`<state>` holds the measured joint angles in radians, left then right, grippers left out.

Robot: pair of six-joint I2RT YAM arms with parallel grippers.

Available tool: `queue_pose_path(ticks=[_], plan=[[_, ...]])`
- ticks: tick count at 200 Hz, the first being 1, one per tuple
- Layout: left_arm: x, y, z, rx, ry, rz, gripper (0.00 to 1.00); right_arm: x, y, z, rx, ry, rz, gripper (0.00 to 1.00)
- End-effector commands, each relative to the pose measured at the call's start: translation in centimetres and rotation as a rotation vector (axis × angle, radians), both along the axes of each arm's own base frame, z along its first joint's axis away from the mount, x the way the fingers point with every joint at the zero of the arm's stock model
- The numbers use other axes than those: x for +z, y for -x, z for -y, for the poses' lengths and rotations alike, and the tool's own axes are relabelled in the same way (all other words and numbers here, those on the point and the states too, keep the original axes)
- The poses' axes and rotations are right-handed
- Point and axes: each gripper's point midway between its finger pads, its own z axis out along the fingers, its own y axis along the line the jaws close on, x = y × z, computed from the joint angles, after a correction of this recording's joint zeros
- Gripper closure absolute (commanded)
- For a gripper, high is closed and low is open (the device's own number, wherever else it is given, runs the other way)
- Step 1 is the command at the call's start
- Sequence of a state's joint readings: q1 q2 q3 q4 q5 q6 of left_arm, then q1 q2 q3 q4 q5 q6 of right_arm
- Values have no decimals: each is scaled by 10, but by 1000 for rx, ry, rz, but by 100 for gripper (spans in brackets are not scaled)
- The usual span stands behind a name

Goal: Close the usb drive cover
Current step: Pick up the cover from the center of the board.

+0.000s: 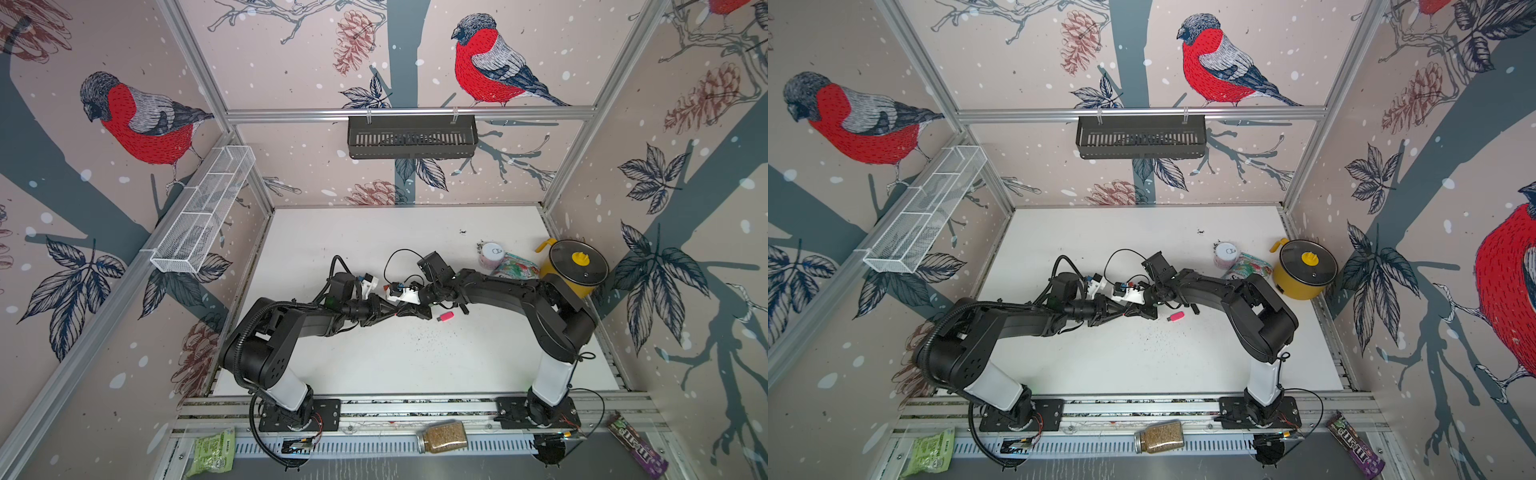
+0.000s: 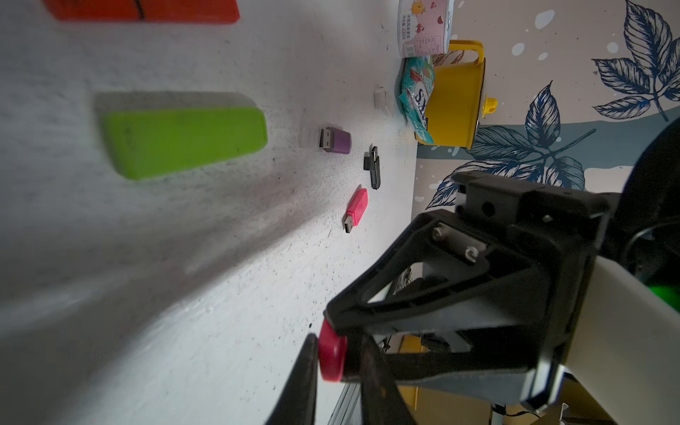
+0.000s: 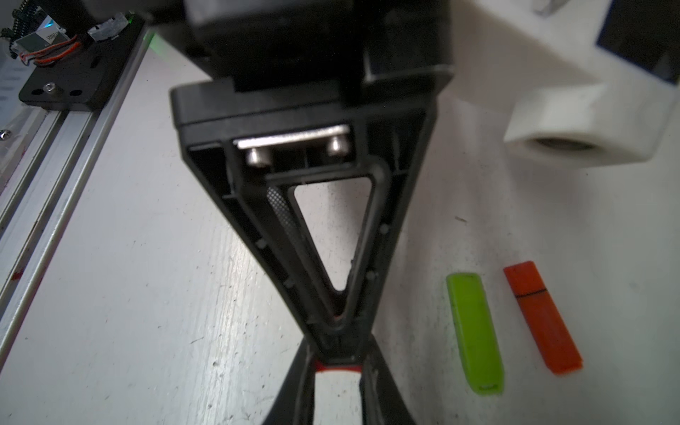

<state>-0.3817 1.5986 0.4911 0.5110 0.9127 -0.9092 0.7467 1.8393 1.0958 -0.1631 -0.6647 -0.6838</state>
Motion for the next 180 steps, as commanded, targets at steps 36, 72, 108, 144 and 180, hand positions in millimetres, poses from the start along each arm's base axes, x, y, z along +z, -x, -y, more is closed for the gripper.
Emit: queue_pose_path(ticks=[36,72,108,144,180], plan=[[10,-2,3,-12,29,38,86,13,-6,-8,-4,-57,9,79],[10,-1,3,-14,30,39,89,13,-6,-9,-3,-57,10,78],[13,-1,2,-8,27,47,91,14,-14,12,-18,-2,85,61],[13,-1,2,-5,26,47,92,10,-26,57,-76,138,154,57],[15,0,0,1,27,48,93,-8,-23,111,-138,305,186,57]])
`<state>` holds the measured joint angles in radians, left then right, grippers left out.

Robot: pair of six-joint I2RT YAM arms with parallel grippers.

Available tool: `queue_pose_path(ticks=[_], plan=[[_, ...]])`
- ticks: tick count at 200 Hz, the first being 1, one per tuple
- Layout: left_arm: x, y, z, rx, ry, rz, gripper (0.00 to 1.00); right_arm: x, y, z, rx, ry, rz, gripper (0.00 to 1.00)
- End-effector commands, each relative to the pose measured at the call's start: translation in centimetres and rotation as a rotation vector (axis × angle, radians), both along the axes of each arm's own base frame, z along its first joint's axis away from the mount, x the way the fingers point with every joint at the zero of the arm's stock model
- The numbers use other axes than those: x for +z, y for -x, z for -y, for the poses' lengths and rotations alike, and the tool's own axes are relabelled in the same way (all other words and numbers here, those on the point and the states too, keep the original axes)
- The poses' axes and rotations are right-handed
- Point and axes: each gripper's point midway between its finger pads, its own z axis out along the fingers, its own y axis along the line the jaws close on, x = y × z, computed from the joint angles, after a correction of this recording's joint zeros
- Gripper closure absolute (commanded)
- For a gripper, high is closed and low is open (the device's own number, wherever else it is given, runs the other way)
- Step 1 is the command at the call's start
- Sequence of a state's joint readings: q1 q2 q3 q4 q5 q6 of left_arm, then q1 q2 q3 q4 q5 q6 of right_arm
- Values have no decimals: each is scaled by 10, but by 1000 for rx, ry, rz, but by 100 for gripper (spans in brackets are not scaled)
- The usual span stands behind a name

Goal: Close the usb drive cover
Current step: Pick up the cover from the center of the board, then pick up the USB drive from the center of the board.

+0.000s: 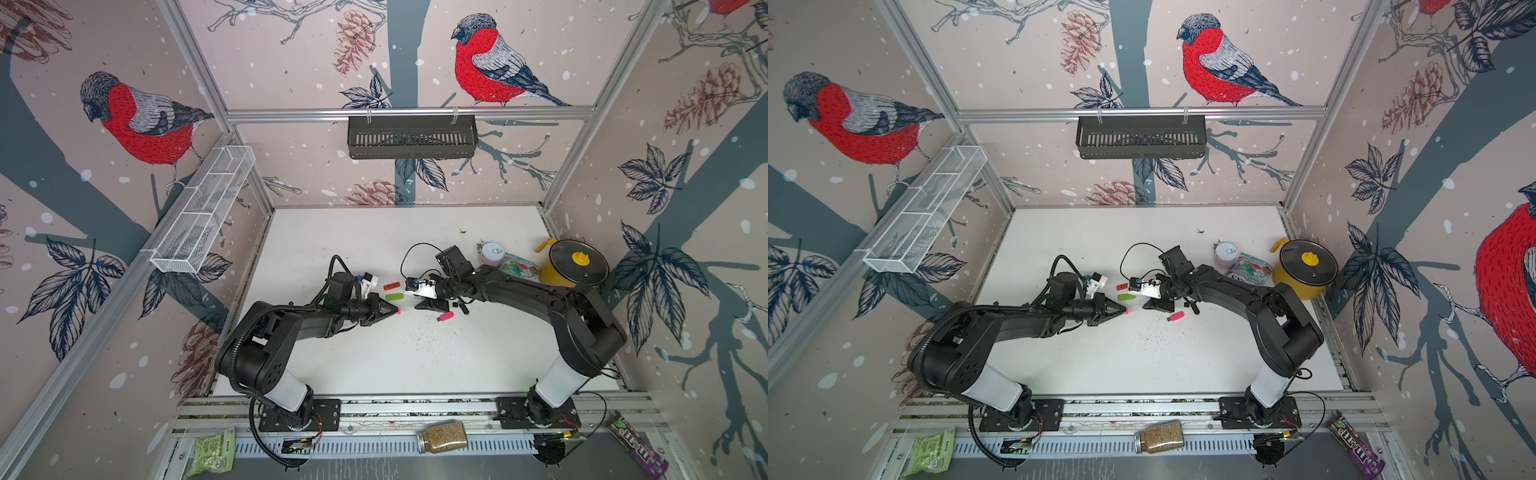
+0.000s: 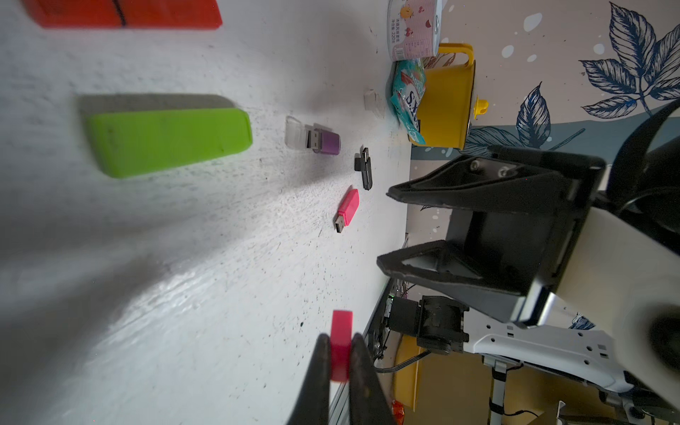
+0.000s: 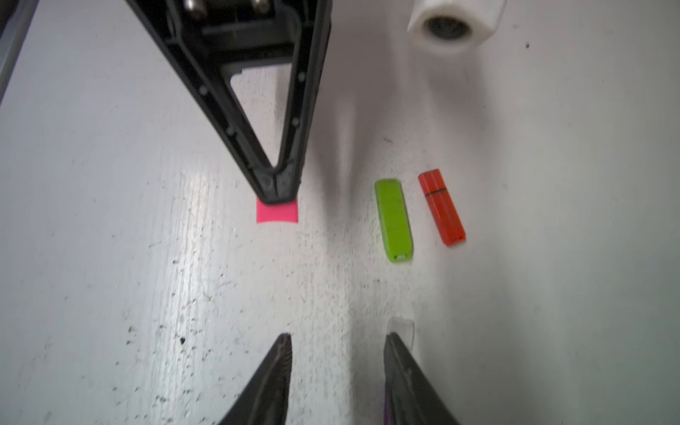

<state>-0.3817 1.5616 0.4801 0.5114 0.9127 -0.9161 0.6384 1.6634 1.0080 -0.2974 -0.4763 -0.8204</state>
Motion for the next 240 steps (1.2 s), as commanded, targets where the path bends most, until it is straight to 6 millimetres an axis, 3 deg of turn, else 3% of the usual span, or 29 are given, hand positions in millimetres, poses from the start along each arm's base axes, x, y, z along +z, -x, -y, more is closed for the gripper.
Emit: queue_pose_path(ticks=[1,51,148,202,240], plan=[[7,-2,1,-1,16,31,93,-16,4,41,-40,153,17,57],[10,0,3,0,12,39,93,-26,2,69,-105,198,16,56],[10,1,2,4,6,43,93,-54,4,78,-94,256,-45,54],[10,1,2,2,9,44,93,-63,20,78,-98,270,-129,55],[8,2,3,-3,15,35,93,-76,27,91,-141,327,-133,57]])
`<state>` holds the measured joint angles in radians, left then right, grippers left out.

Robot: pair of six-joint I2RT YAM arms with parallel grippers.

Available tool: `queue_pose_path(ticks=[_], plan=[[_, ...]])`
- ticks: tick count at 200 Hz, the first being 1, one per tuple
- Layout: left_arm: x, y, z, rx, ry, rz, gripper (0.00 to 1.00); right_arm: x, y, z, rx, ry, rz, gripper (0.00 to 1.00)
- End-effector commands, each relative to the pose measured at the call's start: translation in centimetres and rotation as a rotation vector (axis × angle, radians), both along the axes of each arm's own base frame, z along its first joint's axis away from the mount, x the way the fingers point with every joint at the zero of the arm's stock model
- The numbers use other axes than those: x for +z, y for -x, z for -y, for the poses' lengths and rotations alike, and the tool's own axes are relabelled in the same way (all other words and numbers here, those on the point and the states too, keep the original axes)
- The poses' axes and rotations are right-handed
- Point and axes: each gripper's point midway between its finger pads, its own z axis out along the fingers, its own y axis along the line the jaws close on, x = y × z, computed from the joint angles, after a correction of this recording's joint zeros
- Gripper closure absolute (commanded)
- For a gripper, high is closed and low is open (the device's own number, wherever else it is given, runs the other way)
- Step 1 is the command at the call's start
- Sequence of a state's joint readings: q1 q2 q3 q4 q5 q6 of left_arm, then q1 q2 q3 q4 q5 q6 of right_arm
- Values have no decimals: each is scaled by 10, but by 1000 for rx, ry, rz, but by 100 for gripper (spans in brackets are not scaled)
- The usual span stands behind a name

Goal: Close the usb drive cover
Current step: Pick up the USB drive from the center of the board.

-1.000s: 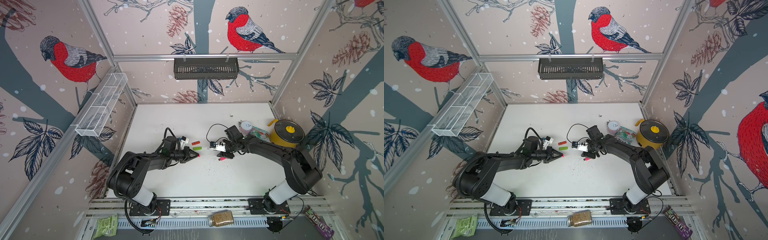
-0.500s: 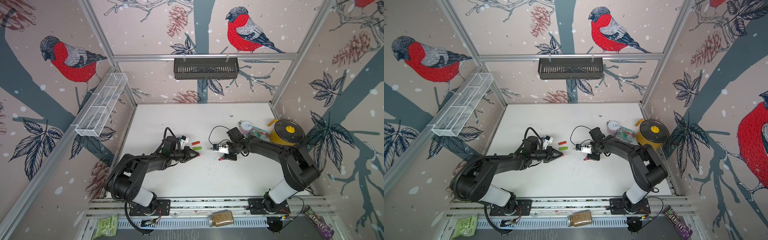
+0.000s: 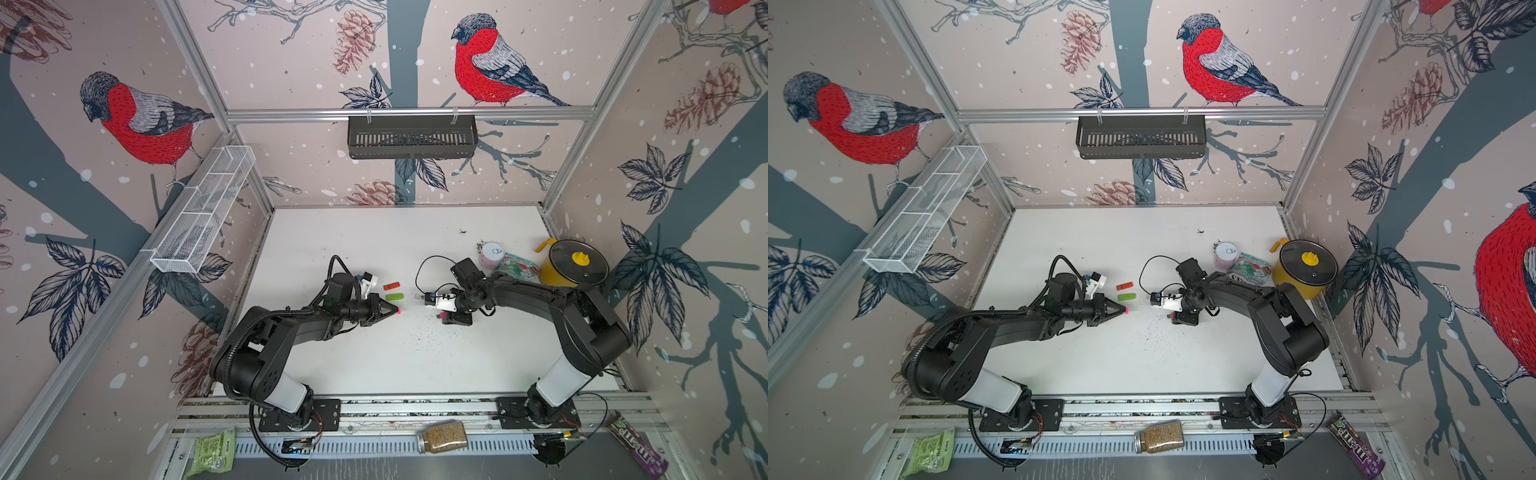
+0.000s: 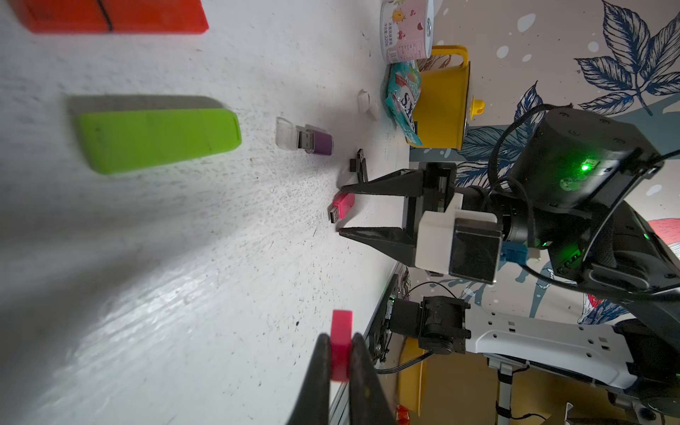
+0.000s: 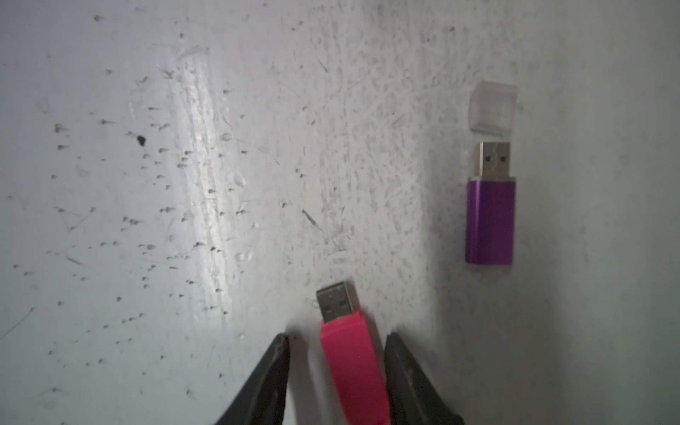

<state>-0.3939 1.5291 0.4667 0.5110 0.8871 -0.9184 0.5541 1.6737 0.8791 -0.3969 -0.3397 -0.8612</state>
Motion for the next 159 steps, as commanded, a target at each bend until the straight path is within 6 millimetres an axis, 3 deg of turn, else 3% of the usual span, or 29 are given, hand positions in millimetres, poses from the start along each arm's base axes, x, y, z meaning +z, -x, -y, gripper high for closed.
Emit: queue_pose_path(ticks=[1,53,159], plan=[[4,0,2,-12,22,14,93,-14,11,17,-37,88,-26,57],[6,0,2,-11,24,22,93,-18,3,33,-96,139,53,57],[7,0,2,-8,24,26,93,-24,6,46,-140,158,-4,63]])
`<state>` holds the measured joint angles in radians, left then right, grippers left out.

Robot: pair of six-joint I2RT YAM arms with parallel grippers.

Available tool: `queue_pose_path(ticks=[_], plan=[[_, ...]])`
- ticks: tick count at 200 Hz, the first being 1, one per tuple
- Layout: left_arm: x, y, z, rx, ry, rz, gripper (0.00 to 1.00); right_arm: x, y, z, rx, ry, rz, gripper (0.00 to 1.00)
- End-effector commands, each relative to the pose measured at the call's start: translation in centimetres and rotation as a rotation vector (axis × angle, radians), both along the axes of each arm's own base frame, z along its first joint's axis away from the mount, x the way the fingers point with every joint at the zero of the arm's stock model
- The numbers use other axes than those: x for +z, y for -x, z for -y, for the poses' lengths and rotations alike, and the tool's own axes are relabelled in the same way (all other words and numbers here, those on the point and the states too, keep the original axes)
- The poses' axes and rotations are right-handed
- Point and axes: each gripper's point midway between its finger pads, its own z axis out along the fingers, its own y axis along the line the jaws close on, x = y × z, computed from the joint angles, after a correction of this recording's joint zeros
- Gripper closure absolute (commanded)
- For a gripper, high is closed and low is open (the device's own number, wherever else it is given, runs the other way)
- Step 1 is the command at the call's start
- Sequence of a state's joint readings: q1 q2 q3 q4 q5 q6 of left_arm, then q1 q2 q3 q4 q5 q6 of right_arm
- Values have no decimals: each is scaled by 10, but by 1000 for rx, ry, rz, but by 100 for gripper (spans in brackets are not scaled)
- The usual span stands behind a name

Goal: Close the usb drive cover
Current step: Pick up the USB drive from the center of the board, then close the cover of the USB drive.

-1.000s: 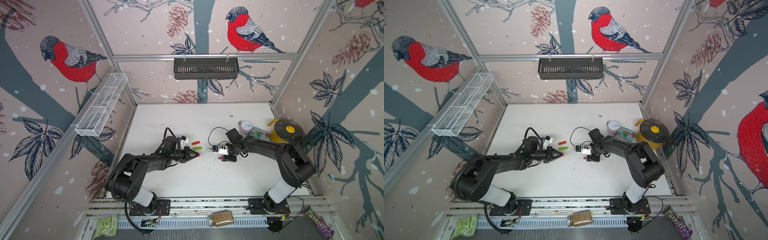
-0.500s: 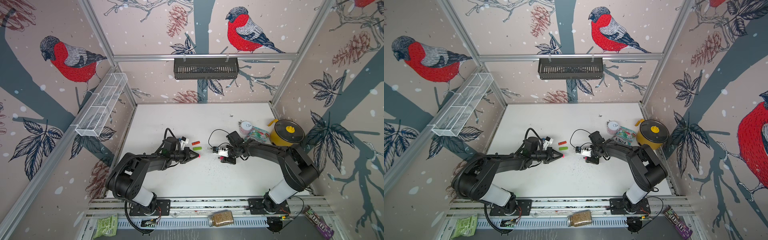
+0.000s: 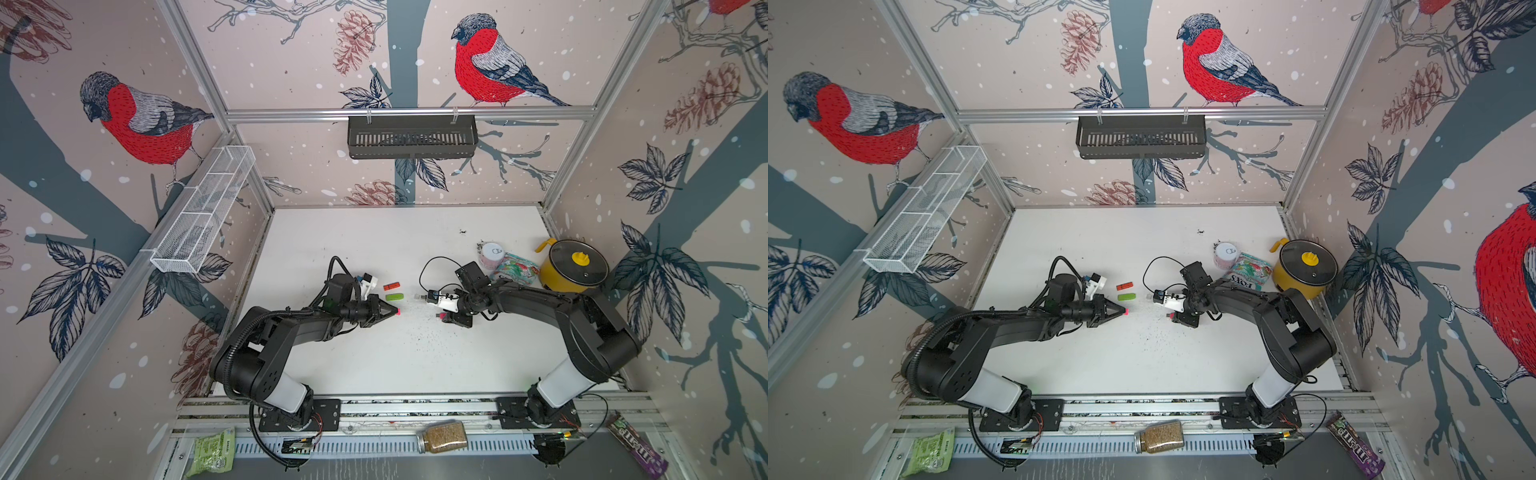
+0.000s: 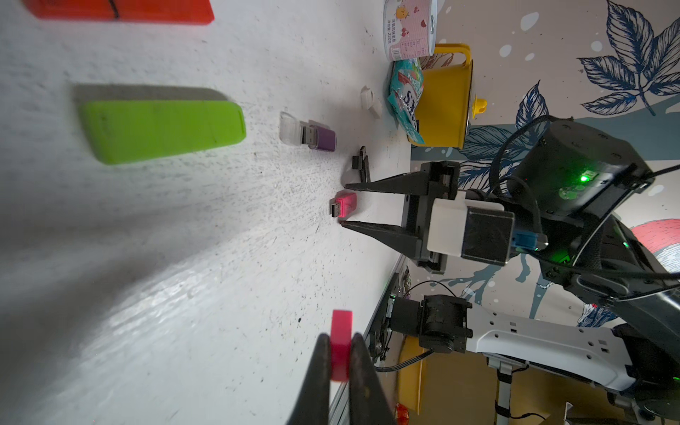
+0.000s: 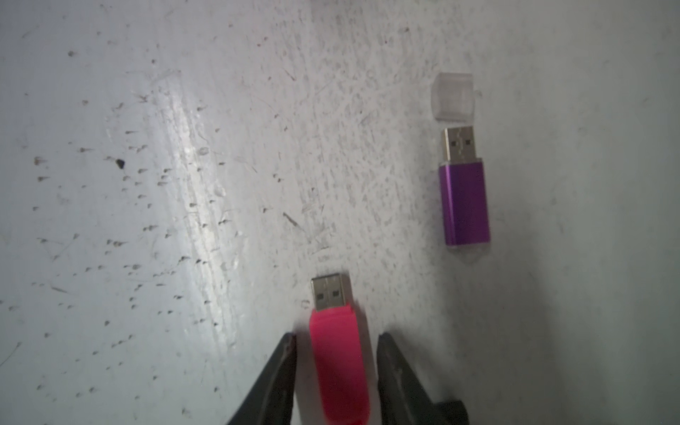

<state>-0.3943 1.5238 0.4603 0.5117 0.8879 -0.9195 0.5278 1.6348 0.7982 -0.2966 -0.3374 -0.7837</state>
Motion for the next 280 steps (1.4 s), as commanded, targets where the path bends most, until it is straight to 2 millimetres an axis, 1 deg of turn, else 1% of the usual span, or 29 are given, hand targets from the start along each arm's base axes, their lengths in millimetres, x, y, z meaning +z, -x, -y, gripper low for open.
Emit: queue_pose_path(ticks=[1,26,44,53,80,96,105,144,176,200,225,280], plan=[[7,-1,2,-8,23,25,93,-20,10,38,-46,192,-31,63],[8,-1,3,-10,25,28,93,-19,10,39,-59,184,-38,65],[8,-1,3,-9,26,27,93,-19,10,37,-63,174,-45,68],[8,-1,3,-9,25,27,93,-19,10,36,-63,170,-44,71],[8,0,3,-12,26,26,93,-15,12,28,-46,146,-28,73],[9,0,4,-12,27,30,93,-6,13,18,-29,102,-8,74],[9,0,4,-12,27,29,94,1,11,11,-26,71,7,78],[14,1,5,-19,34,42,93,41,9,-31,29,-103,88,80],[24,4,7,-29,52,79,94,68,15,-67,80,-233,130,80],[28,6,6,-34,51,91,94,83,13,-82,89,-302,166,80],[31,8,6,-37,55,102,93,89,14,-89,101,-331,185,79],[29,7,7,-34,47,92,94,91,23,-108,112,-382,200,79]])
